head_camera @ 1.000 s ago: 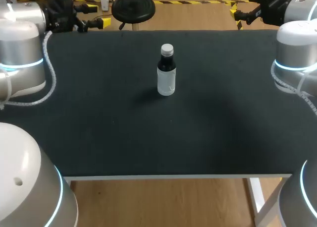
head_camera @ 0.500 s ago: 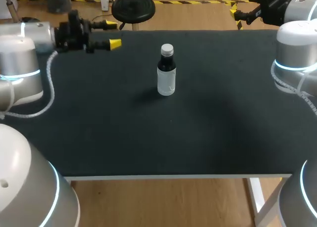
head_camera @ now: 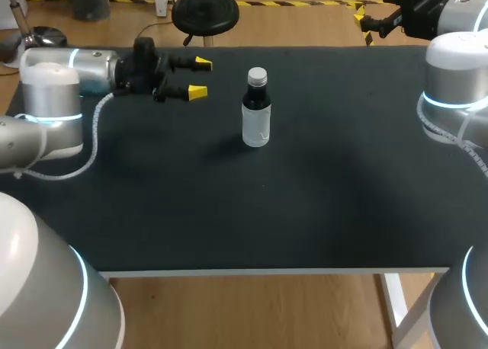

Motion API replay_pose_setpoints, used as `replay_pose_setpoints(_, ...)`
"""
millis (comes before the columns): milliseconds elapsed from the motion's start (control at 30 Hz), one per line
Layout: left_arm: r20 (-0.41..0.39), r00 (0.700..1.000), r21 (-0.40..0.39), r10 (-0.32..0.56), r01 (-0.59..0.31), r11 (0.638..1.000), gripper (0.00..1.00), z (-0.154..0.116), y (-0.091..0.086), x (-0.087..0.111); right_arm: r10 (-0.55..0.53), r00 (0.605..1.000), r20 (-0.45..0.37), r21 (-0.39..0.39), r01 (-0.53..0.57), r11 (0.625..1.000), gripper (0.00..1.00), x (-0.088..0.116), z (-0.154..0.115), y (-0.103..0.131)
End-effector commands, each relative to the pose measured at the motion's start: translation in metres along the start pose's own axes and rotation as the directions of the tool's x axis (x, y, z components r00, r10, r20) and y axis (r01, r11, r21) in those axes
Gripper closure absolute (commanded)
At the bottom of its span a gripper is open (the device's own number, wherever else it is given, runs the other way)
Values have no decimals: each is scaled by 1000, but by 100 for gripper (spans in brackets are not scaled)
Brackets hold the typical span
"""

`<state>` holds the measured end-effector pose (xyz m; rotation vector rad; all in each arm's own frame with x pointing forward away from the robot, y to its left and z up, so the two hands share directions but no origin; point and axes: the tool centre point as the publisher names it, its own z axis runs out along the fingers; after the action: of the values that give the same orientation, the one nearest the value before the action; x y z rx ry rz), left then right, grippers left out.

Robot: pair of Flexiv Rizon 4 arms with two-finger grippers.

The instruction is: Unscrew the bottle cap

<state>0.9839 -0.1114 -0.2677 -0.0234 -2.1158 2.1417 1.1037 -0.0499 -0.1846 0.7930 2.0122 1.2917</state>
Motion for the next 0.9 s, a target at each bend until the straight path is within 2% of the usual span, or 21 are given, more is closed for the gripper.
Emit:
replay_pose_setpoints(33, -144, 990, 5, 11, -10, 1000, 0, 7, 5, -6, 0, 1000, 0, 0, 0, 1000, 0, 0, 0, 0)
replay_pose_setpoints(333, -191, 982, -40, -3, -5, 999, 0, 30, 11, -10, 0, 1000, 0, 0, 0, 1000, 0, 0, 0, 0)
replay_pose_setpoints(900, -314, 949, -48, 24, -41, 998, 0, 77, 18, -8, 0, 1000, 0, 0, 0, 1000, 0, 0, 0, 0)
